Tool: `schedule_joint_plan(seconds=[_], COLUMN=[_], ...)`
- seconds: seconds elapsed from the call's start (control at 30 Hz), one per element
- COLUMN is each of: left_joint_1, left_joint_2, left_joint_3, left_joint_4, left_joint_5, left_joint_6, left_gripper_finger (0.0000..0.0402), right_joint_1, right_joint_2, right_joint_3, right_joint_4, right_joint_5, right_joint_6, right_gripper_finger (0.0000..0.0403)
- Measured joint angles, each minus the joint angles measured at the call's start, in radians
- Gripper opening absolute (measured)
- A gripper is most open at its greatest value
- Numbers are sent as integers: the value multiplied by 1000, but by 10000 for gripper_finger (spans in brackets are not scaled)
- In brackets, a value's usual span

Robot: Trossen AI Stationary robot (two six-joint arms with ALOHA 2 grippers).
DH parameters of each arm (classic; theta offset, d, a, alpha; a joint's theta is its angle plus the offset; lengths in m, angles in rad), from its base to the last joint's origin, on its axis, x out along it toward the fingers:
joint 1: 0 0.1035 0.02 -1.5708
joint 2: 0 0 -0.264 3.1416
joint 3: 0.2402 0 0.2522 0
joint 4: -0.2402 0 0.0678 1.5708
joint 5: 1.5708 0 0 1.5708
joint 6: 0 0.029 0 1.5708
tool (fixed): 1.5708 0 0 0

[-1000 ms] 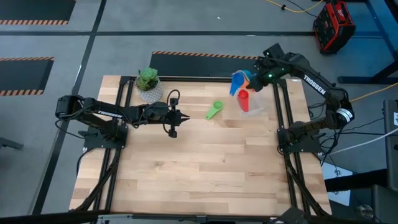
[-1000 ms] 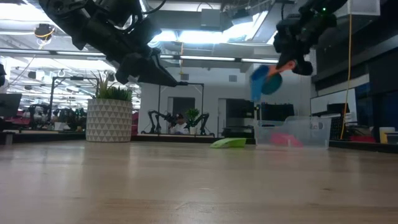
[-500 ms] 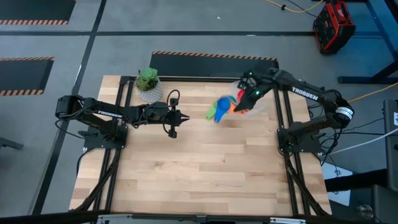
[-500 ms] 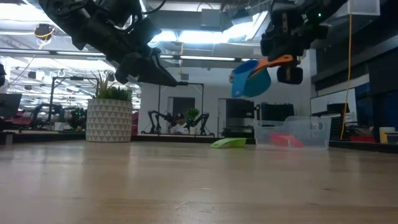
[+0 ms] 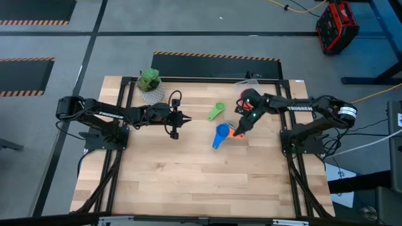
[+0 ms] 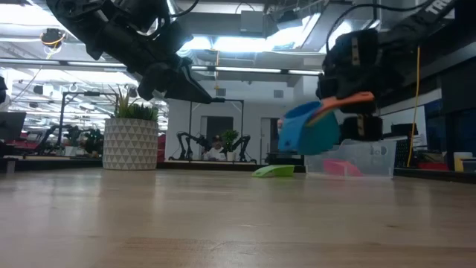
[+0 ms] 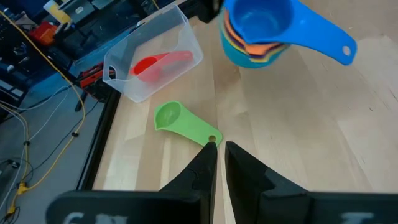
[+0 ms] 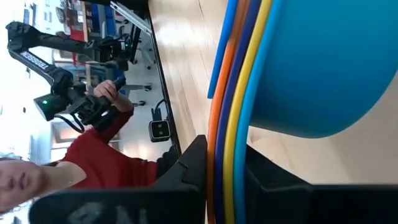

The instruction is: Nest measuring cups in basket

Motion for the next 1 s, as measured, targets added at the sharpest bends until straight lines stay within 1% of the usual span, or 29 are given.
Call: schedule_joint_plan(seconds=[0.1,0.23,0.37,0.53,0.77,1.0], left_joint_1=[0,0,0,0,0,0], left_joint_2=[0,0,0,0,0,0], left_joint_3=[0,0,0,0,0,0], left_joint_4=[0,0,0,0,0,0], left_joint_5=[0,0,0,0,0,0], left_joint_6=[0,0,0,0,0,0], left_gripper_finger=[27,27,27,27,27,27], right_joint_1=[27,56,74,76,75,75], right_joint_2=[0,0,0,0,0,0], right_joint_3=[-69,-141,-188,-213,-216,-216], right_joint_4=[112,198,209,219,206,207], right_joint_5=[0,-1,-1,-7,8,-2], right_joint_6=[62,99,98,96,98,100], right_gripper_finger=[44,44,44,44,101,111])
